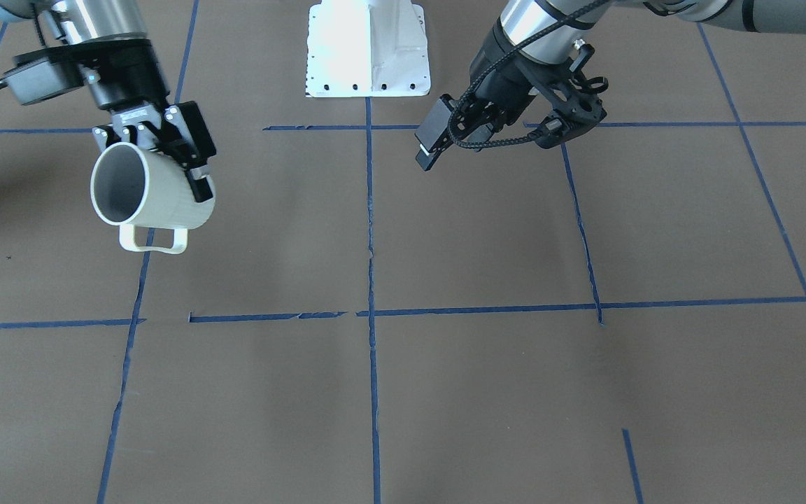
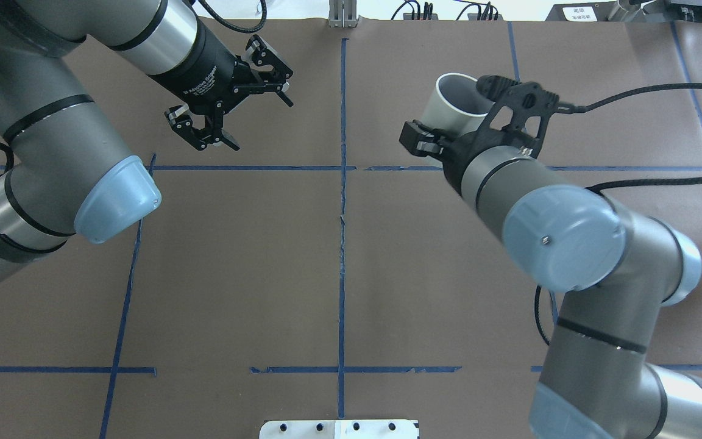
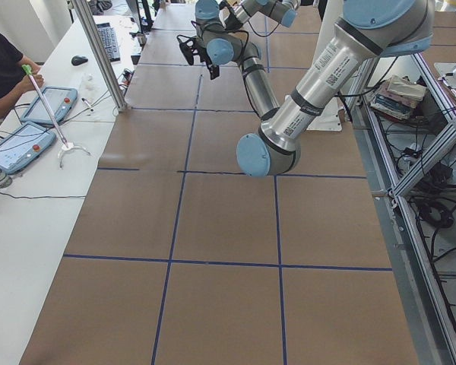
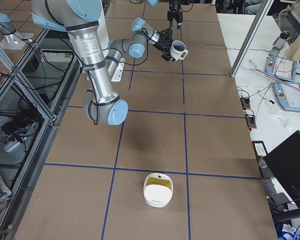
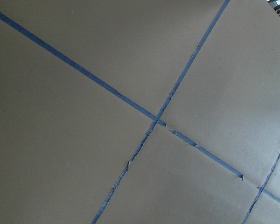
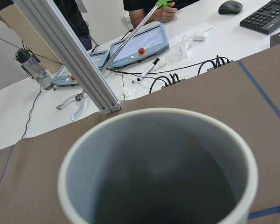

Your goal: Left arm hands cup to right arm to dump lemon

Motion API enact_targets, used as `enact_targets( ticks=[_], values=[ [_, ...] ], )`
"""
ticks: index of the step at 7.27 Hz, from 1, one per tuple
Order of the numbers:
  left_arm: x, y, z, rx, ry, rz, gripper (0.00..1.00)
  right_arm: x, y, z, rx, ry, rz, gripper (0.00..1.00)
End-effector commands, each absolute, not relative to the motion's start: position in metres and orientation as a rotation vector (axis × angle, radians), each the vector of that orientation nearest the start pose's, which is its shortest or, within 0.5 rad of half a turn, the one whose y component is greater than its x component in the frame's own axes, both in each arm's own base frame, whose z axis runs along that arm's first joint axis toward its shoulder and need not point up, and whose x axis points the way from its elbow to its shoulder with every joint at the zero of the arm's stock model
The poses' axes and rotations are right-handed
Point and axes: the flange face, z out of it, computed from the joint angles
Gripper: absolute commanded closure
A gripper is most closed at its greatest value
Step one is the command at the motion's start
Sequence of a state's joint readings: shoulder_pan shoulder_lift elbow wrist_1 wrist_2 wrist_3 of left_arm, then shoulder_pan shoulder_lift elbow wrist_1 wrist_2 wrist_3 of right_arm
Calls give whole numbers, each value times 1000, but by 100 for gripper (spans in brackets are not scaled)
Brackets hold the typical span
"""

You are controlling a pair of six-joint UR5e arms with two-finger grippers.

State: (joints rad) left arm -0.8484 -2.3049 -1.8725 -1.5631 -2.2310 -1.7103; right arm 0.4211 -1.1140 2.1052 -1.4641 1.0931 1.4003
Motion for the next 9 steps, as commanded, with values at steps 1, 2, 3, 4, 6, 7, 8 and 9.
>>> enact_targets(
  ticks=[1,2,3,4,6,7,8,9],
  values=[
    [346,-500,69,-229,1091,-520,0,-466,-349,169,839,-780,381,69],
    [347,-498,56,-228,1085,-510,0,-482,-342,167,873,-759,378,69],
    [349,-499,49,-224,1088,-502,0,-492,-339,172,888,-733,351,69],
    [357,-506,42,-214,1083,-482,0,-497,-339,157,910,-727,300,69],
    [378,-498,39,-177,1077,-370,0,-506,-338,146,927,-718,245,69],
    [389,-495,36,-175,1074,-340,0,-510,-337,147,935,-700,211,67],
    [393,-491,37,-176,1074,-322,0,-512,-338,144,949,-687,182,65],
    [404,-480,34,-185,1075,-296,2,-512,-338,144,955,-676,165,64]
  ],
)
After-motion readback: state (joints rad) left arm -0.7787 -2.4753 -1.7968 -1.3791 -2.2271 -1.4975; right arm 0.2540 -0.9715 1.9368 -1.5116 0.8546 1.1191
